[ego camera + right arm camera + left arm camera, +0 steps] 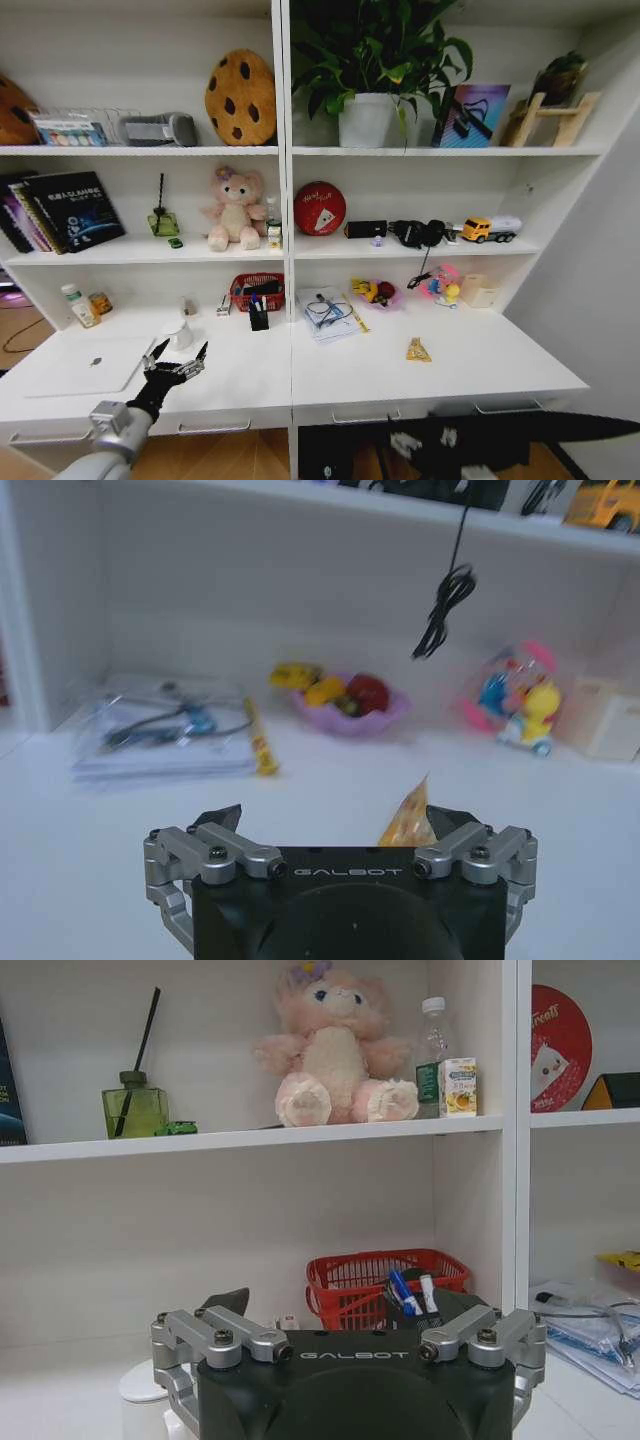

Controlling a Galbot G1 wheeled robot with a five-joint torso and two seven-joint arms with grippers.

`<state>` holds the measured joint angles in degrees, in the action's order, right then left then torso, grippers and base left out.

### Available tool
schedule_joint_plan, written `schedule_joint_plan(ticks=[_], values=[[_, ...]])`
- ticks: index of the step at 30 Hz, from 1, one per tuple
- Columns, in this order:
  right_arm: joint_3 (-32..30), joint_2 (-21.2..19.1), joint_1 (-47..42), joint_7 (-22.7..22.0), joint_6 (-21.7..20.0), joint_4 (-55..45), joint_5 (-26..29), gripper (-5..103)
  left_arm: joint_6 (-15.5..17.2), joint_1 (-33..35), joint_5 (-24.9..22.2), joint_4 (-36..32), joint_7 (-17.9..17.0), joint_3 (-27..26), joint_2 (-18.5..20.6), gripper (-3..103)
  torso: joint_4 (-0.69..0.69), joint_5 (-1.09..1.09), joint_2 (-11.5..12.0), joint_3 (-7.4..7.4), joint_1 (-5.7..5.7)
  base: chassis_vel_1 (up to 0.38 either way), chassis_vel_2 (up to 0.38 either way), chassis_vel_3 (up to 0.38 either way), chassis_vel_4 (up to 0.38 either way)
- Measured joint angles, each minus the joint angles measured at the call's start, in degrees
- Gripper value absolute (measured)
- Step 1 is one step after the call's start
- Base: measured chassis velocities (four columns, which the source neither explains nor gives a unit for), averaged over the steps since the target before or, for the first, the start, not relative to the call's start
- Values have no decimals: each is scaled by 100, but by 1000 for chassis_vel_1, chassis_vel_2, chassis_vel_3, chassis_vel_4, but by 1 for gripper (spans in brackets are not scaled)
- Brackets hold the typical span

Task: Organize the objects on the table.

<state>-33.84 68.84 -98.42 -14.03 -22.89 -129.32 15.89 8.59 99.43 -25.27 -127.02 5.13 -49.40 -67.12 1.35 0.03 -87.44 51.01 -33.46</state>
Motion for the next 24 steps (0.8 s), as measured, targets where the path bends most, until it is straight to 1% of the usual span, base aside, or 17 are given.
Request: schedule_joint_plan(ticks=[1,2,3,4,5,7,8,10,14,15,16,17,18,20,21,23,24], values=[[-5,-76,492,-91,-33,294,17,100,0,0,0,1,0,0,0,100,-2,1,1,0,-1,0,0,0,0],[-5,-76,492,-91,-33,294,17,100,0,0,0,1,0,0,0,100,-2,1,1,0,-1,0,0,0,0],[-3,-192,1018,-171,-77,688,23,100,0,0,0,0,0,0,0,100,-3,2,1,1,-2,0,0,0,0],[15,-404,1738,-242,-108,1412,51,100,0,0,0,0,-2,0,0,100,-4,-2,2,2,-3,0,0,0,0],[15,-404,1738,-242,-108,1412,51,100,0,0,0,0,-2,0,0,100,-4,-2,2,2,-3,0,0,0,0],[64,-627,2412,-248,-104,2174,64,100,0,0,0,0,0,0,0,100,2,-2,2,2,-4,0,0,0,0],[64,-627,2412,-248,-104,2174,64,100,0,0,0,0,0,0,0,100,2,-2,2,2,-4,0,0,0,0],[107,-698,2833,-282,-102,2703,75,100,0,0,0,0,0,0,0,100,2,-3,2,1,-3,0,0,0,0],[120,-690,3044,-279,-109,3076,245,100,0,0,0,0,0,0,0,100,2,-4,1,0,-2,0,0,0,0],[125,-656,3098,-273,-109,3239,375,102,0,0,0,0,0,0,0,100,2,-5,1,0,-1,0,0,0,0],[152,-583,3120,-280,-108,3405,506,100,0,0,0,0,0,0,0,100,2,-2,1,0,-2,0,0,0,0],[152,-583,3120,-280,-108,3405,506,100,0,0,0,0,0,0,0,100,2,-2,1,0,-2,0,0,0,0],[165,-521,3112,-294,-106,3473,582,95,0,0,0,0,0,0,0,100,2,-1,1,0,-2,0,0,0,0],[178,-459,3088,-310,-106,3512,677,95,0,0,0,0,0,0,0,100,2,-2,1,0,-1,0,0,0,0],[194,-391,3062,-318,-107,3561,767,101,0,0,0,0,0,0,0,100,2,-3,1,0,-1,0,0,0,0],[220,-278,3067,-318,-23,3705,758,95,0,0,0,0,0,0,0,100,2,-2,1,0,0,0,0,0,0],[220,-278,3067,-318,-23,3705,758,95,0,0,0,0,0,0,0,100,2,-2,1,0,0,0,0,0,0]])
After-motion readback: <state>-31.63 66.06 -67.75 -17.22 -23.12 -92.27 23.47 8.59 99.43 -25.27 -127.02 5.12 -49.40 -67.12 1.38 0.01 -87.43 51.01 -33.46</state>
